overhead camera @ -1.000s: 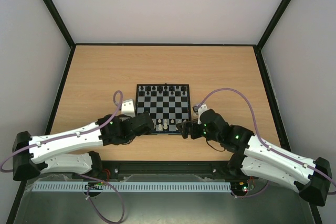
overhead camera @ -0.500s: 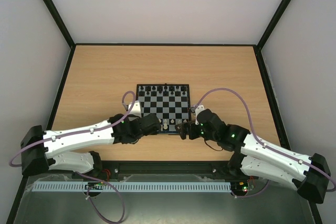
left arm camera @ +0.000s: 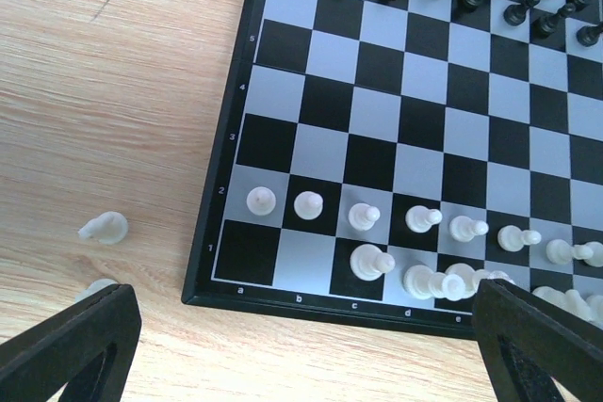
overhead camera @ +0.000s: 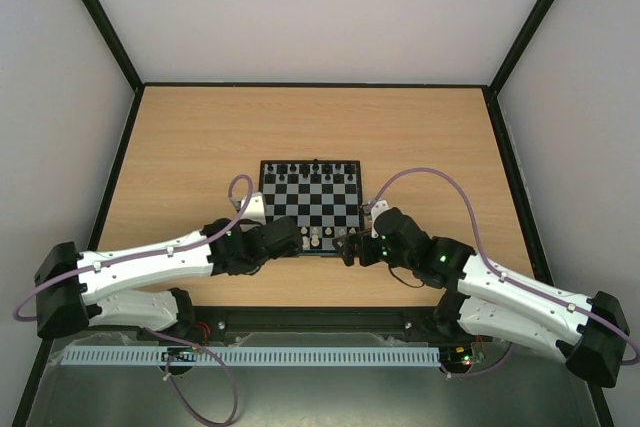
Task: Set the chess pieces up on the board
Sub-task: Pick up the chess piece at the center of the board.
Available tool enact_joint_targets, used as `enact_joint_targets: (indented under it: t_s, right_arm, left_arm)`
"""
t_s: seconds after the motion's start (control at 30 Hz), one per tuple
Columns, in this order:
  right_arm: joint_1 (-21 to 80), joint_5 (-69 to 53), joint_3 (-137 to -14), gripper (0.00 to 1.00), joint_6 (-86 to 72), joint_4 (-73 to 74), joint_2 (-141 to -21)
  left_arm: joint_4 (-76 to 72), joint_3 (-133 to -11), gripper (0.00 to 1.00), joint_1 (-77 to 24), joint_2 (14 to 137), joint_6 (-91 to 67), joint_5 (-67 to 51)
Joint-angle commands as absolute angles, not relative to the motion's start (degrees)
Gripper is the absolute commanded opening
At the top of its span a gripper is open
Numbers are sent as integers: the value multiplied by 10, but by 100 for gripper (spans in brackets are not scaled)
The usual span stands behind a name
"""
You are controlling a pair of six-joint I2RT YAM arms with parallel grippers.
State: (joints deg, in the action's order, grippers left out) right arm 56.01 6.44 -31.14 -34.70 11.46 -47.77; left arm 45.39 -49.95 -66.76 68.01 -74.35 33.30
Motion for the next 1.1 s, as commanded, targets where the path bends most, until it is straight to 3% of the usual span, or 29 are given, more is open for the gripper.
enact_joint_targets:
  t_s: [0.0, 1.07]
  right_arm:
    - [561, 67, -301, 99, -339, 108, -483]
    - [561, 154, -313, 99, -344, 113, -552]
  left_arm:
    - [448, -483, 99, -661, 678, -739, 337]
    - [410, -412, 99, -648, 629, -683, 334]
